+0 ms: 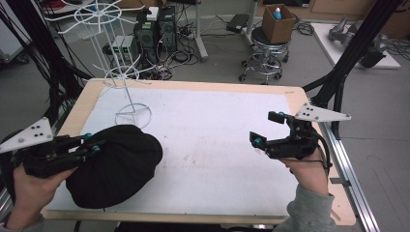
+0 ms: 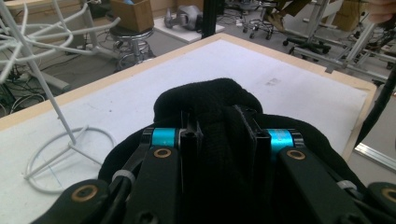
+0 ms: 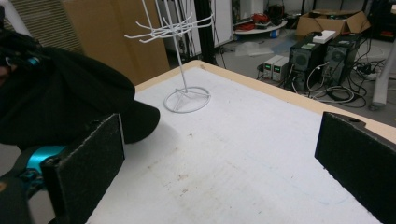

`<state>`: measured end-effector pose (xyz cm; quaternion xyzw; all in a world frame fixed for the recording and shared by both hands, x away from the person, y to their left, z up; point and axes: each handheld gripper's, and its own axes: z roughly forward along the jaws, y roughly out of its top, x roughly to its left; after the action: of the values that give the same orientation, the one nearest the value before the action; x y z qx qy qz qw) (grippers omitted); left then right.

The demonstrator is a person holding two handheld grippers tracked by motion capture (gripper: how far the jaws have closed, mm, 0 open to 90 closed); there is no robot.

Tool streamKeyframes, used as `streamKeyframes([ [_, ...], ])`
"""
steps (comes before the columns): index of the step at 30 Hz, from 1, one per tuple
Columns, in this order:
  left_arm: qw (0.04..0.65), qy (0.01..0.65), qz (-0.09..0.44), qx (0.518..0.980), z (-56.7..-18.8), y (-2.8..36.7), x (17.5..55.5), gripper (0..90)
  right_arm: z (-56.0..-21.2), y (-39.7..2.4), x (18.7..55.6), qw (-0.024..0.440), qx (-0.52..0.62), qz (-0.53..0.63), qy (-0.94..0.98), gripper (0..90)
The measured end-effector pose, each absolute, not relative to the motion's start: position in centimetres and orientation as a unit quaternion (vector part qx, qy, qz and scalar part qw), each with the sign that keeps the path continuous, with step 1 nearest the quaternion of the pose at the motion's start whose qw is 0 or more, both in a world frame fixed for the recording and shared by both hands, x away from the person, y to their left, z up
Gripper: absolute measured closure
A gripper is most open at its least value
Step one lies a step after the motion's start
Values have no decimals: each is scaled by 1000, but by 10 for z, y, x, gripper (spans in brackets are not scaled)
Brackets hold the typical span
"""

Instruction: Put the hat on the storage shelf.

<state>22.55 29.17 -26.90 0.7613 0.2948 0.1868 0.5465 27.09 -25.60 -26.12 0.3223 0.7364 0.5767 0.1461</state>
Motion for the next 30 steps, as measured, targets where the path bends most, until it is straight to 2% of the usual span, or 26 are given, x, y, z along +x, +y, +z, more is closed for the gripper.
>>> streamKeyframes([
  [14, 559, 282, 213, 750, -207, 312, 218, 732, -263, -254, 273, 140, 323, 574, 739, 8],
  [30, 563, 262, 219, 752, -157, 308, 213, 732, -265, -254, 276, 133, 325, 577, 738, 8],
])
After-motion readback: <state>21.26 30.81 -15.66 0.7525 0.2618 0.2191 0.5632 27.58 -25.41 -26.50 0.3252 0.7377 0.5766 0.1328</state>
